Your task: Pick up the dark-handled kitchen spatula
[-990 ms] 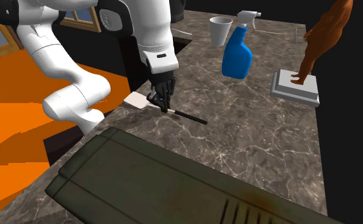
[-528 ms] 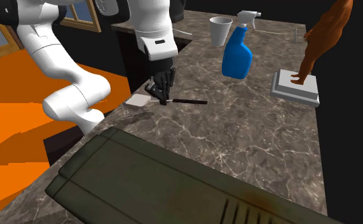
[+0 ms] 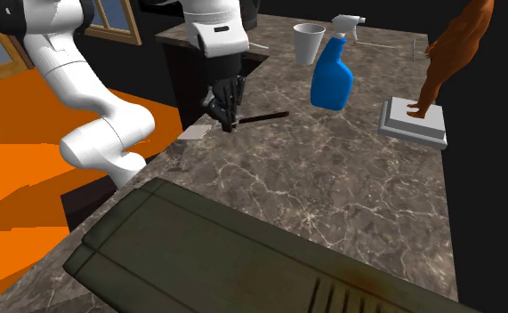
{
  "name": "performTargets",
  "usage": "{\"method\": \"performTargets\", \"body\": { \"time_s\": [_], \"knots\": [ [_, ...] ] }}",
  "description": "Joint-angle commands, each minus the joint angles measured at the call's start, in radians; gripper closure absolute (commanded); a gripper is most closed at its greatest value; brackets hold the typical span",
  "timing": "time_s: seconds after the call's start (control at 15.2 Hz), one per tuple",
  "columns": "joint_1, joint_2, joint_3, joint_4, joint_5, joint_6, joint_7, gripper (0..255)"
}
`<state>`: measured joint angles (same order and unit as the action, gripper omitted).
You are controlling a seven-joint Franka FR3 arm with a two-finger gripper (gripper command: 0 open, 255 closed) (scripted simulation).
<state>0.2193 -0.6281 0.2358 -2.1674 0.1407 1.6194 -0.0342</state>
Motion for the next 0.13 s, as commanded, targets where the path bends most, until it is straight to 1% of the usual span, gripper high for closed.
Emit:
{"method": "performTargets", "body": {
  "time_s": [0.0,0.07],
  "knots": [
    [-0.001,0.007,-0.001,0.022,-0.002,-0.016,0.001,255],
    [-0.001,0.007,-0.001,0.022,-0.002,-0.016,0.001,255]
  ]
}}
